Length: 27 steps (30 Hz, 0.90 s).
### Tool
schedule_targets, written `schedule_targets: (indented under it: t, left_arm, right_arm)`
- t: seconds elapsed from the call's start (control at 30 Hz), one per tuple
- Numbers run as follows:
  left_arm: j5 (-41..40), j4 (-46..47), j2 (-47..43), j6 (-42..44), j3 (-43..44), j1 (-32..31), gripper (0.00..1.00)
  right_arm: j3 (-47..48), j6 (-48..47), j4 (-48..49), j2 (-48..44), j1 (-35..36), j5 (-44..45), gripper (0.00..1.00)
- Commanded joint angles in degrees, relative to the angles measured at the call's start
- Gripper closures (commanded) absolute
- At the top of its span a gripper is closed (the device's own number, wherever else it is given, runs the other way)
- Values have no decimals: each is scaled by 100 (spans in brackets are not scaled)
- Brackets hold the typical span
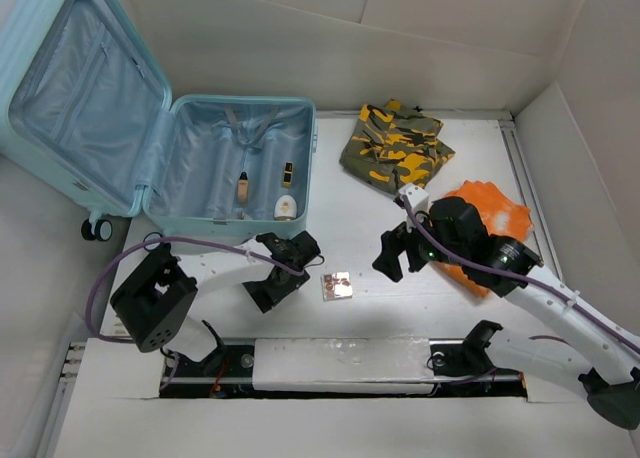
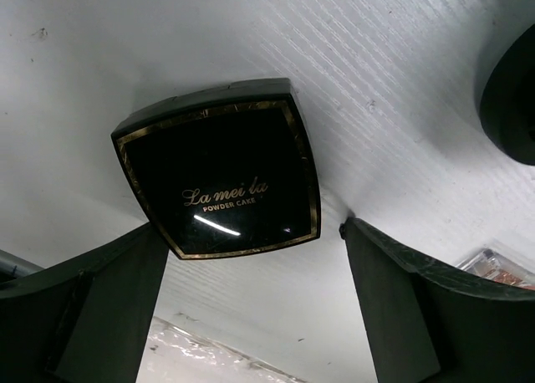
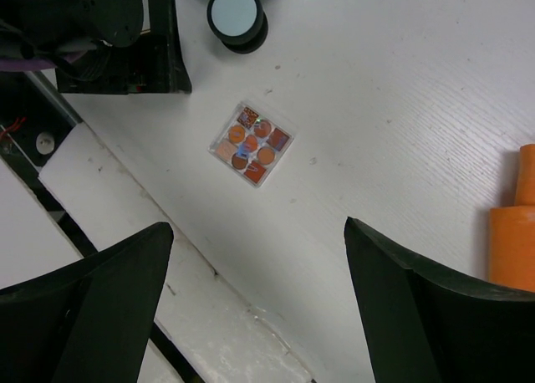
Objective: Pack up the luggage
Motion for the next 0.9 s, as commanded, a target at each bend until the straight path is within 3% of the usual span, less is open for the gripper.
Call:
schedule_targets:
  t: [0.0, 0.1, 0.27, 0.53, 0.73, 0.83, 0.87]
  left_arm:
    - [-302, -46, 457, -614, -1, -25, 18]
    - [-365, -372, 581, -746, 123, 27, 16]
    - [-189, -57, 406, -852, -280, 229, 16]
    - [-242, 119, 71, -1089, -580, 230, 26]
    - [-434, 252, 221, -862, -510, 290, 43]
    - [-496, 252, 362, -694, -387, 353, 64]
    - [-496, 191, 362, -615, -326, 353, 67]
  right_arm:
    - [265, -292, -49, -62, -142, -250, 10]
    - [265, -292, -49, -62, -143, -468, 10]
    - [212, -292, -49, -62, -143, -531, 10]
    - [212, -345, -49, 0, -143, -592, 10]
    - [265, -397, -49, 157, -143, -592, 10]
    - [318, -398, -49, 158, -143, -592, 10]
    - [318, -398, -119, 158, -143, -592, 10]
